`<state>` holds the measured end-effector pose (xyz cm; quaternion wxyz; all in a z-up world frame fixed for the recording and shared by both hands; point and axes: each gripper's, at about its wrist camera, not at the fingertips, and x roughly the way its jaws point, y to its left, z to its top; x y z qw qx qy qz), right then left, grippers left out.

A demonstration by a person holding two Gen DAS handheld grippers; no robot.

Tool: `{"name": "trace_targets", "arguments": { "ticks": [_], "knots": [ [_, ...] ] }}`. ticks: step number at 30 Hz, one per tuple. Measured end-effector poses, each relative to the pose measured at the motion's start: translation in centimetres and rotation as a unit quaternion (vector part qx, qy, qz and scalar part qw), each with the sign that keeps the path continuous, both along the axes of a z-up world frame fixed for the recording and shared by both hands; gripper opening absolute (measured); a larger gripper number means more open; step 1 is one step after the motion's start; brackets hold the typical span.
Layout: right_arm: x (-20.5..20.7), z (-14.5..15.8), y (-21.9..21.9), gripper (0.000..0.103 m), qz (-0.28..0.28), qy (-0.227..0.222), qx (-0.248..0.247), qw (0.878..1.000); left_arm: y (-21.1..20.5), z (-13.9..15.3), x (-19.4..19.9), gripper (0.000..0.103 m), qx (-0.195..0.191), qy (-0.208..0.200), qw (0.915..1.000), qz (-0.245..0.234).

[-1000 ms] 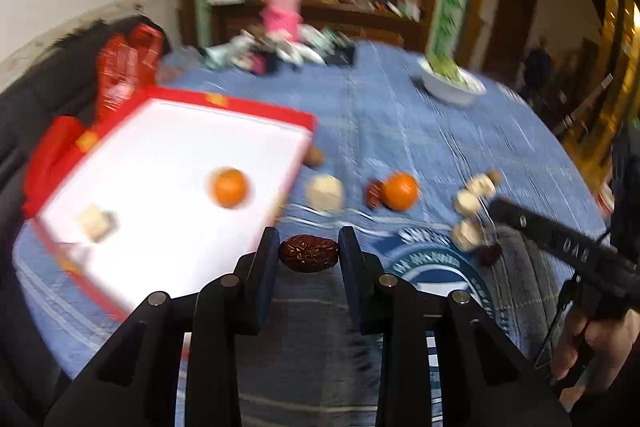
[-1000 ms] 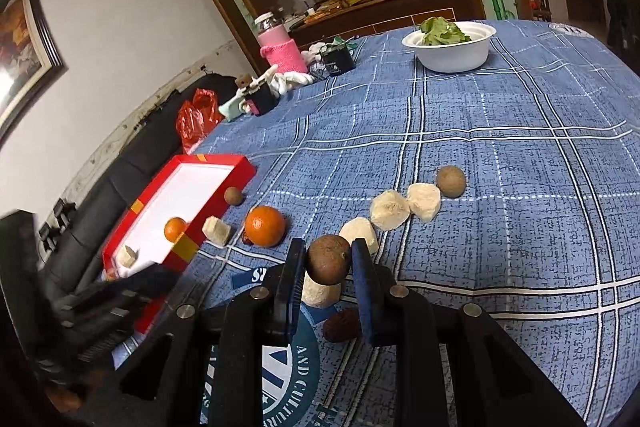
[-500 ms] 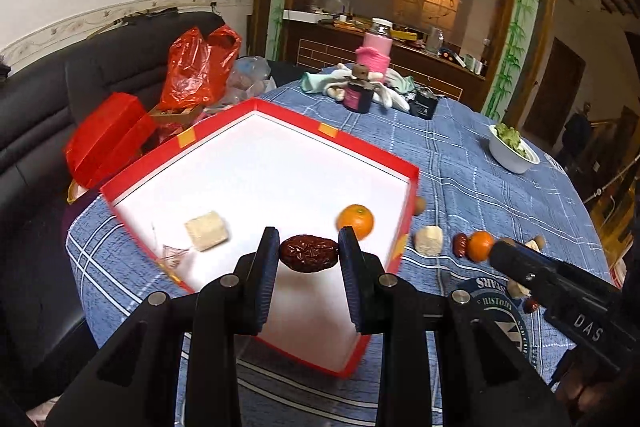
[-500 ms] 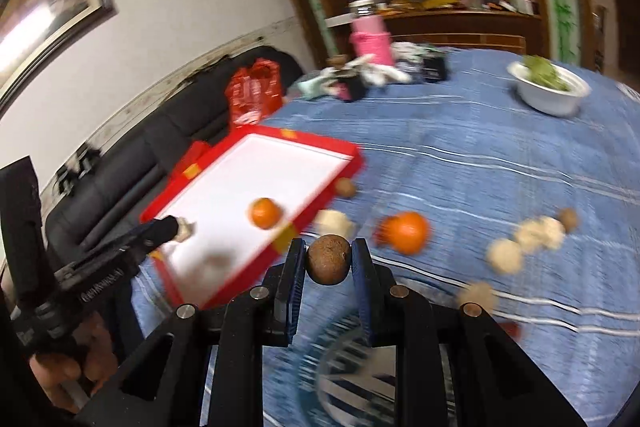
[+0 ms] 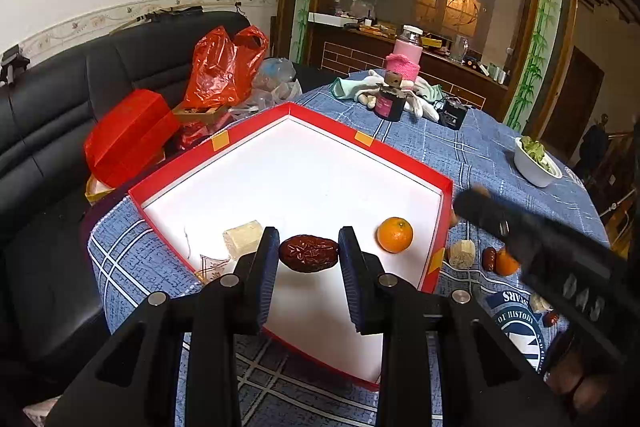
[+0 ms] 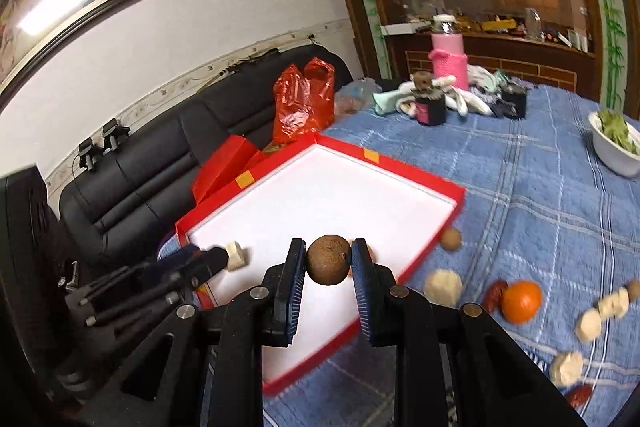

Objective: Organize fruits
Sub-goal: 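Carry the brown nut and the red date over the red box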

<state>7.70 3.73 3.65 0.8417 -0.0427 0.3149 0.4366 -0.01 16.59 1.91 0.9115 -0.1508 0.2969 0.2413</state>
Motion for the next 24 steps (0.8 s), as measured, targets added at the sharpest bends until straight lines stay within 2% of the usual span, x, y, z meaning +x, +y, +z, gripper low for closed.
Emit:
{"name": "trace_targets", "arguments": {
  "ticks": [8, 13, 19, 24],
  "knots": [
    [2.0, 2.6, 2.9, 0.023, 0.036, -0.021, 0.016, 0.999, -1.2, 0.9, -0.4, 0.028, 0.026, -0.002, 0.9996, 0.011],
    [2.5, 4.3, 3.6, 0.023, 0.053, -0.021, 0.047, 0.997, -1.3, 0.9, -0.3, 0.028, 0.039, 0.005, 0.9989, 0.026],
    [3.2, 2.3, 3.7, 0.023, 0.065, 0.006, 0.047, 0.997, -1.4, 0.2, 0.7, 0.028, 0.047, 0.029, 0.9977, 0.038],
    [4.8, 0.5, 3.7, 0.023, 0.050, 0.024, 0.031, 0.998, -1.3, -0.5, 2.7, 0.028, 0.038, 0.056, 0.9968, 0.043]
  ]
}}
